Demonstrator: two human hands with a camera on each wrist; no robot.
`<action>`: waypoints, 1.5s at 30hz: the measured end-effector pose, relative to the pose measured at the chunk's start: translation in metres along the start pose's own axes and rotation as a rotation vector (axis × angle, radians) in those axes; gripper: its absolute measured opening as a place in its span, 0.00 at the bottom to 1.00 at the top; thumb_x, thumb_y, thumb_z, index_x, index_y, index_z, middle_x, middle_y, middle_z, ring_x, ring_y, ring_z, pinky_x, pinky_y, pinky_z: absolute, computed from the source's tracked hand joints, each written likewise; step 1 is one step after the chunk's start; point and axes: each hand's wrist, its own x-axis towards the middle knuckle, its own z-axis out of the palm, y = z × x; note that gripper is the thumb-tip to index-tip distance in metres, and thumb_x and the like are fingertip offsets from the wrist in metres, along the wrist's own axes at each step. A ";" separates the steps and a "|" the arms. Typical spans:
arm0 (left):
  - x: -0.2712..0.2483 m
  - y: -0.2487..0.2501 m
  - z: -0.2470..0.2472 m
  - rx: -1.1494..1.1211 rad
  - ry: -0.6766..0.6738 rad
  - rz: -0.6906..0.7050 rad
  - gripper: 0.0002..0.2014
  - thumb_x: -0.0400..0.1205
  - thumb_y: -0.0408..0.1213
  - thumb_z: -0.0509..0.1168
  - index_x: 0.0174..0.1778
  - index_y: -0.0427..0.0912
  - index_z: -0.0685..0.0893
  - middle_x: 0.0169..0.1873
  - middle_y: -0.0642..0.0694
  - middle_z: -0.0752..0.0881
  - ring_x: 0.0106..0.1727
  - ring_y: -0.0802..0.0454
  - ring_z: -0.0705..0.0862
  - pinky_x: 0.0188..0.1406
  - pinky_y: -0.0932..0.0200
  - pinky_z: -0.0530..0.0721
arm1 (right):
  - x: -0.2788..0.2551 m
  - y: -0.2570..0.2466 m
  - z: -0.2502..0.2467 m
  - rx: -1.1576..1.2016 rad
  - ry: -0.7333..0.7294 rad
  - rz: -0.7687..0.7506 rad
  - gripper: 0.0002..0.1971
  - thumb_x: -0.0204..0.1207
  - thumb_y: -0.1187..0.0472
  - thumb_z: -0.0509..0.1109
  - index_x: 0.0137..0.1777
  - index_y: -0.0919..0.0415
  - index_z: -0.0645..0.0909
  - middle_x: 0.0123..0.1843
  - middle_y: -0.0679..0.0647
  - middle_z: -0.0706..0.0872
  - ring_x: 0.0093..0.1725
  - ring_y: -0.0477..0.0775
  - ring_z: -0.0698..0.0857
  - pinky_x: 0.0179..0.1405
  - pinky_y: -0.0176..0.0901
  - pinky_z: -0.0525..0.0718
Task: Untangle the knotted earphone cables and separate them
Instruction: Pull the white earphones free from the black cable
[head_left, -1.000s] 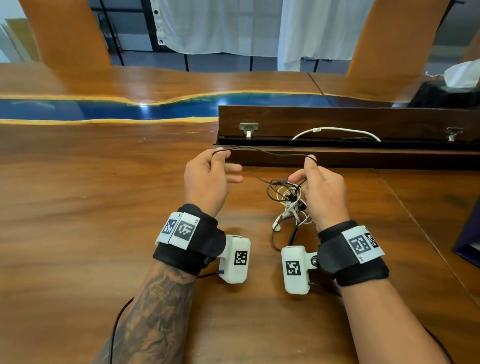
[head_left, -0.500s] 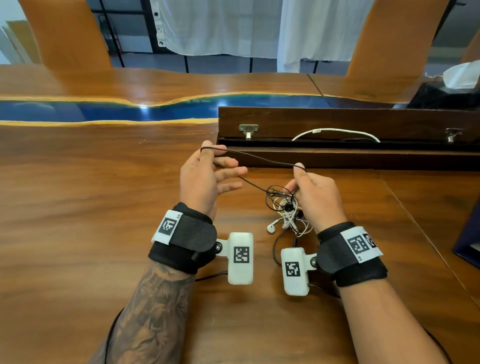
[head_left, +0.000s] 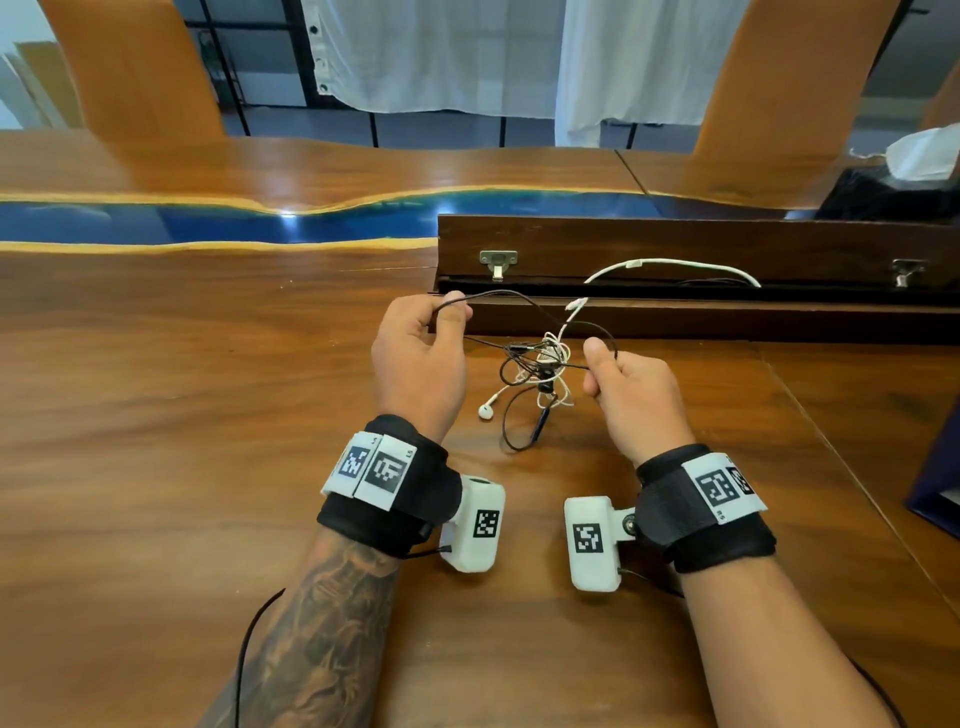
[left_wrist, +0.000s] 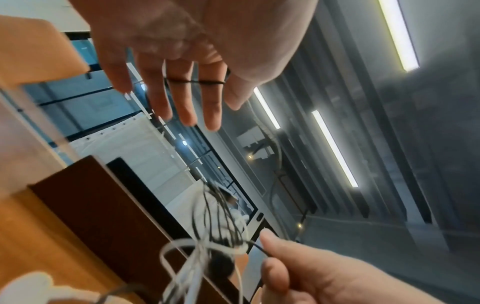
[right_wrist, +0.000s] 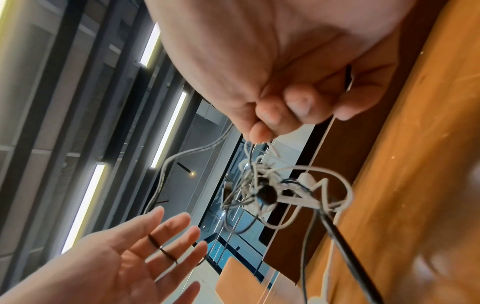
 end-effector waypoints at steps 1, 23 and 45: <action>-0.001 0.000 0.000 0.010 -0.029 0.021 0.10 0.88 0.40 0.65 0.44 0.46 0.90 0.46 0.49 0.88 0.51 0.57 0.84 0.51 0.67 0.78 | 0.000 0.001 0.000 0.022 0.015 -0.006 0.26 0.89 0.47 0.60 0.30 0.59 0.82 0.25 0.46 0.76 0.30 0.46 0.76 0.37 0.45 0.71; -0.005 0.015 -0.003 -0.399 -0.315 -0.118 0.16 0.85 0.18 0.53 0.56 0.34 0.85 0.39 0.40 0.88 0.45 0.44 0.91 0.47 0.53 0.87 | -0.004 0.006 0.009 -0.105 -0.362 0.078 0.04 0.80 0.59 0.75 0.45 0.57 0.90 0.45 0.47 0.91 0.47 0.52 0.87 0.36 0.30 0.78; 0.000 -0.014 -0.003 0.289 -0.396 -0.175 0.03 0.84 0.42 0.69 0.46 0.55 0.86 0.44 0.52 0.87 0.40 0.48 0.84 0.51 0.36 0.89 | -0.011 -0.008 0.004 -0.084 -0.428 0.129 0.21 0.72 0.55 0.84 0.64 0.52 0.84 0.64 0.48 0.81 0.46 0.41 0.83 0.29 0.22 0.75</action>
